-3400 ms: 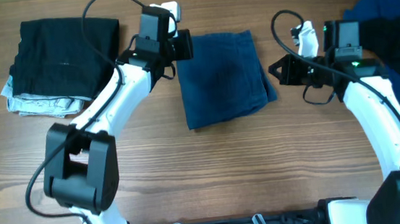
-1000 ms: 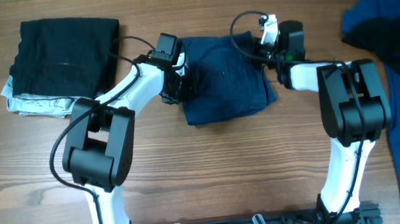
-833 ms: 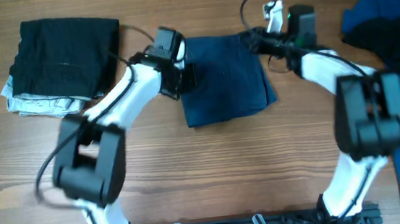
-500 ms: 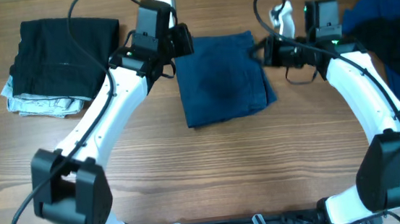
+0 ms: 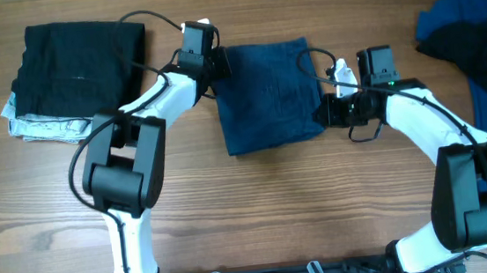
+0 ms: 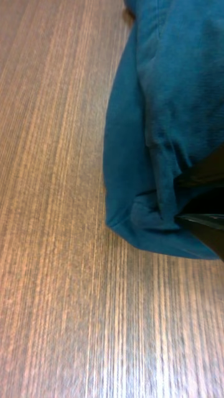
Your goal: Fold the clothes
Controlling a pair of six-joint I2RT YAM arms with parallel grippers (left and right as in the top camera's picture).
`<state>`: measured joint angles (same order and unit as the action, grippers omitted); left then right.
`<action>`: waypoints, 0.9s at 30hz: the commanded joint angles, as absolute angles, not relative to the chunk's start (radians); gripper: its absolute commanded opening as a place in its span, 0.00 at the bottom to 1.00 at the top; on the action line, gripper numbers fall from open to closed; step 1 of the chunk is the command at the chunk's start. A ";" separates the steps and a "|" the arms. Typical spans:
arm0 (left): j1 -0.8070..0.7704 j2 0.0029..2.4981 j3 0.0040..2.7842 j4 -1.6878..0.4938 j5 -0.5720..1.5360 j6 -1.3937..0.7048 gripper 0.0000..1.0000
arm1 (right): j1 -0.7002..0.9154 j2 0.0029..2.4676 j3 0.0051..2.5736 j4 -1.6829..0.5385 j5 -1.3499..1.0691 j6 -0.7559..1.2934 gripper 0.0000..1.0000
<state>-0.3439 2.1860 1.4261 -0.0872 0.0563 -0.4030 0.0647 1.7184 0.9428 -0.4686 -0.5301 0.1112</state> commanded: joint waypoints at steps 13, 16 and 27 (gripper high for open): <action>-0.340 2.165 1.426 0.016 -0.010 -0.397 0.08 | 0.073 1.771 0.883 -0.363 -0.363 0.198 0.04; -0.339 2.033 1.428 -0.012 -0.028 -0.398 0.11 | 0.073 1.743 0.920 -0.398 -0.374 0.183 0.04; -0.419 1.727 1.426 -0.401 0.319 -0.515 0.04 | -0.134 1.494 1.035 -0.538 -0.241 0.262 0.29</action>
